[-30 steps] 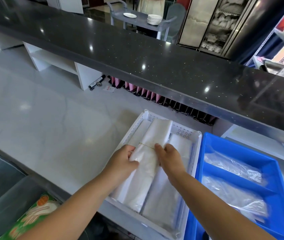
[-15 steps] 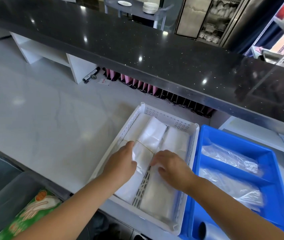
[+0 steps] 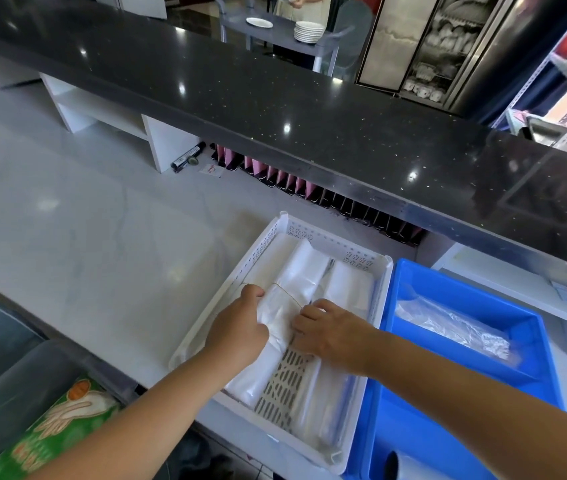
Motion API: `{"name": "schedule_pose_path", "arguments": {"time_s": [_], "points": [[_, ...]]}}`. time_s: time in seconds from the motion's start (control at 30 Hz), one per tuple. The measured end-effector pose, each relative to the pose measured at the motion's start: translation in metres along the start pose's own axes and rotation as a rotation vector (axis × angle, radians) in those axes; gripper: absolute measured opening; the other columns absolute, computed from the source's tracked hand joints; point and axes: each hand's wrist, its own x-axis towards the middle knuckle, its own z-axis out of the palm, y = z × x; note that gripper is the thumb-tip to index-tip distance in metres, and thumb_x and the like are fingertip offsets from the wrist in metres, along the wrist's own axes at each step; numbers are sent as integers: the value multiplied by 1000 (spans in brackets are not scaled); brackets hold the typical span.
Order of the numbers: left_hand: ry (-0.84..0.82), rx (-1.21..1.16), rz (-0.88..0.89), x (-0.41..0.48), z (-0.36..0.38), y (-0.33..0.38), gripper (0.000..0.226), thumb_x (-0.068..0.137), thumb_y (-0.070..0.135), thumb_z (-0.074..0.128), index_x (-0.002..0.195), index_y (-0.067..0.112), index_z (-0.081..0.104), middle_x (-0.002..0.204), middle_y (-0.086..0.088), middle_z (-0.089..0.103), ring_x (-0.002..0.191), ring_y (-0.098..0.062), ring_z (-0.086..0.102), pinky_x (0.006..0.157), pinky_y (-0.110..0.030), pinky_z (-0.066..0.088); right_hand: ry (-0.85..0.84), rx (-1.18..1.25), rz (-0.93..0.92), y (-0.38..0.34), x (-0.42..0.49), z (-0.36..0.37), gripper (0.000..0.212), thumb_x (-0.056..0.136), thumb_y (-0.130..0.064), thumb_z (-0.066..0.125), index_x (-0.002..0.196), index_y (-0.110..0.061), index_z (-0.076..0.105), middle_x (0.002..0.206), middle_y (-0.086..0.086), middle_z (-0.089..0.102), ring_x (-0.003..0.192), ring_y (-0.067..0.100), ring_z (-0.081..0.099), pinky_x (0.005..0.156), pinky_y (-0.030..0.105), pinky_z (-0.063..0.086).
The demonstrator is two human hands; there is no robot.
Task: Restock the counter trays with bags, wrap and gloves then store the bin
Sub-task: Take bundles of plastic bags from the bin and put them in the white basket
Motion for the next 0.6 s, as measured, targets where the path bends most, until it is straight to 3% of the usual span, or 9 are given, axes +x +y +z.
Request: {"name": "schedule_pose_path", "arguments": {"time_s": [0.17, 0.23, 0.33, 0.4, 0.47, 0.53, 0.6], "points": [[75, -3, 25, -7, 10, -2, 55, 82, 6, 43, 131, 25, 28, 78, 5, 51, 61, -17, 52, 48, -28, 37, -12, 31, 30, 2, -15, -2, 21, 75, -14, 68, 92, -24, 63, 77, -9, 65, 73, 13, 60, 86, 26, 49], [59, 60, 43, -6, 11, -3, 58, 85, 8, 43, 137, 25, 24, 79, 5, 50, 58, -13, 48, 45, -22, 30, 20, -5, 55, 1, -18, -4, 18, 76, -10, 65, 90, -22, 61, 73, -8, 63, 70, 15, 57, 87, 27, 49], [-32, 23, 31, -3, 10, 1, 60, 84, 8, 43, 137, 28, 24, 76, 5, 53, 57, -10, 50, 45, -23, 32, 50, -81, 53, -4, -17, -9, 21, 74, -5, 60, 88, -20, 57, 69, -6, 59, 67, 17, 54, 88, 28, 48], [-90, -50, 22, -3, 11, 3, 61, 82, 7, 44, 138, 27, 25, 93, 3, 60, 66, -11, 55, 52, -25, 41, 57, -133, 48, -7, -12, -10, 23, 72, -2, 61, 86, -20, 57, 68, -5, 57, 67, 17, 53, 90, 30, 47], [-107, -134, 0, -4, 9, 1, 62, 81, 6, 47, 137, 25, 29, 121, 2, 57, 85, -12, 56, 71, -27, 48, 69, -154, 54, -8, -4, -12, 25, 70, 0, 58, 85, -20, 56, 67, -4, 57, 68, 18, 53, 91, 32, 47], [-95, -192, -19, -4, 7, -3, 61, 80, 5, 49, 135, 25, 33, 123, 2, 55, 93, -14, 55, 80, -31, 48, 47, -168, 69, -8, 4, -12, 27, 66, -1, 56, 86, -20, 57, 70, -5, 59, 72, 19, 55, 94, 34, 47], [-111, -155, -33, -4, 5, -5, 60, 81, 5, 47, 136, 24, 31, 121, -1, 56, 92, -17, 57, 79, -34, 50, -7, -173, 89, -8, 8, -9, 29, 64, -4, 60, 87, -22, 58, 76, -6, 62, 77, 18, 58, 97, 35, 45]]}}
